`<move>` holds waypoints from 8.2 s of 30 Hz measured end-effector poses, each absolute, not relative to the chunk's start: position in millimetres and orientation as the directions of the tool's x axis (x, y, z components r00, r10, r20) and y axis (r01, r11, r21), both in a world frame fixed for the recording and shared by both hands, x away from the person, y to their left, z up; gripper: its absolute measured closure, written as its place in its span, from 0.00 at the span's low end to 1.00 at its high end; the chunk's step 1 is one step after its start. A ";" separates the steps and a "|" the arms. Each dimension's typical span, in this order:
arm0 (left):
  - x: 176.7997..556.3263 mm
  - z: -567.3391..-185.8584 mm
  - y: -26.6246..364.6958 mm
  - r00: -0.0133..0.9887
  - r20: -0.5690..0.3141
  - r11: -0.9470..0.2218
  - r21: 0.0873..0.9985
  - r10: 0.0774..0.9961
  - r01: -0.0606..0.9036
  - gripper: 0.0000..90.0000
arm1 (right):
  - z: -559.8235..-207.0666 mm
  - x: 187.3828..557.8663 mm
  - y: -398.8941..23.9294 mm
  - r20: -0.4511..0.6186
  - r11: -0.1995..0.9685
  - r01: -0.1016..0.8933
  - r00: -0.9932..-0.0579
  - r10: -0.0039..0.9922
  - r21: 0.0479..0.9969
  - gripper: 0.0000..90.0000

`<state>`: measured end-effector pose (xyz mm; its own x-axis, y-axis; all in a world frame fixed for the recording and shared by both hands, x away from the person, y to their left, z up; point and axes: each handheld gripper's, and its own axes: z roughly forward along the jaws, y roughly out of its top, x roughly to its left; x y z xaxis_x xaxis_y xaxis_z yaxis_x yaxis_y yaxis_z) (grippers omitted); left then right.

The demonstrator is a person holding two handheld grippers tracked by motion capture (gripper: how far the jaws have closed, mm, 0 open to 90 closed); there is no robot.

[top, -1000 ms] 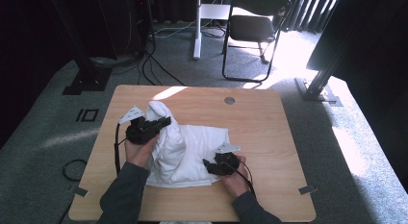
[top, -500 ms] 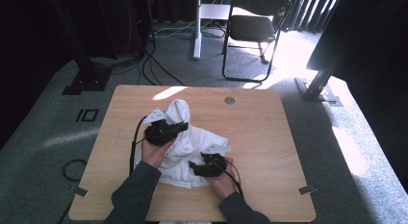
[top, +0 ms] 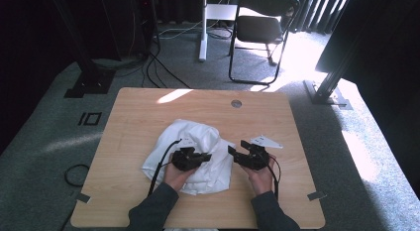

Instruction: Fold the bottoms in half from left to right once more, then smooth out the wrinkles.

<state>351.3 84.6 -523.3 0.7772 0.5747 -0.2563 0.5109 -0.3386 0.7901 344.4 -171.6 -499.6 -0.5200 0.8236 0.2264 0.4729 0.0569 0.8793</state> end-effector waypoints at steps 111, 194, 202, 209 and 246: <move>388.8 -516.1 110.3 0.592 -0.079 -0.281 0.824 0.802 0.491 0.58 | -505.4 332.0 -174.4 0.074 0.254 0.495 -0.550 0.832 0.831 0.70; 367.1 -492.5 146.8 0.521 -0.228 -0.060 0.876 0.823 0.478 0.52 | -518.1 315.8 -145.1 0.082 0.397 0.500 -0.693 0.716 0.770 0.35; 360.4 -500.1 141.9 0.554 -0.186 -0.128 0.868 0.811 0.480 0.50 | -504.7 298.0 -161.6 0.041 0.418 0.454 -0.714 0.699 0.787 0.93; 345.2 -504.8 120.6 0.625 -0.180 -0.184 0.862 0.759 0.472 0.50 | -531.4 298.9 -198.8 0.094 0.404 0.571 -0.650 0.754 0.714 0.90; 436.2 -508.9 139.4 0.515 -0.009 -0.266 0.848 0.857 0.458 0.44 | -548.2 421.3 -132.4 0.125 0.291 0.638 -0.524 0.842 0.713 0.74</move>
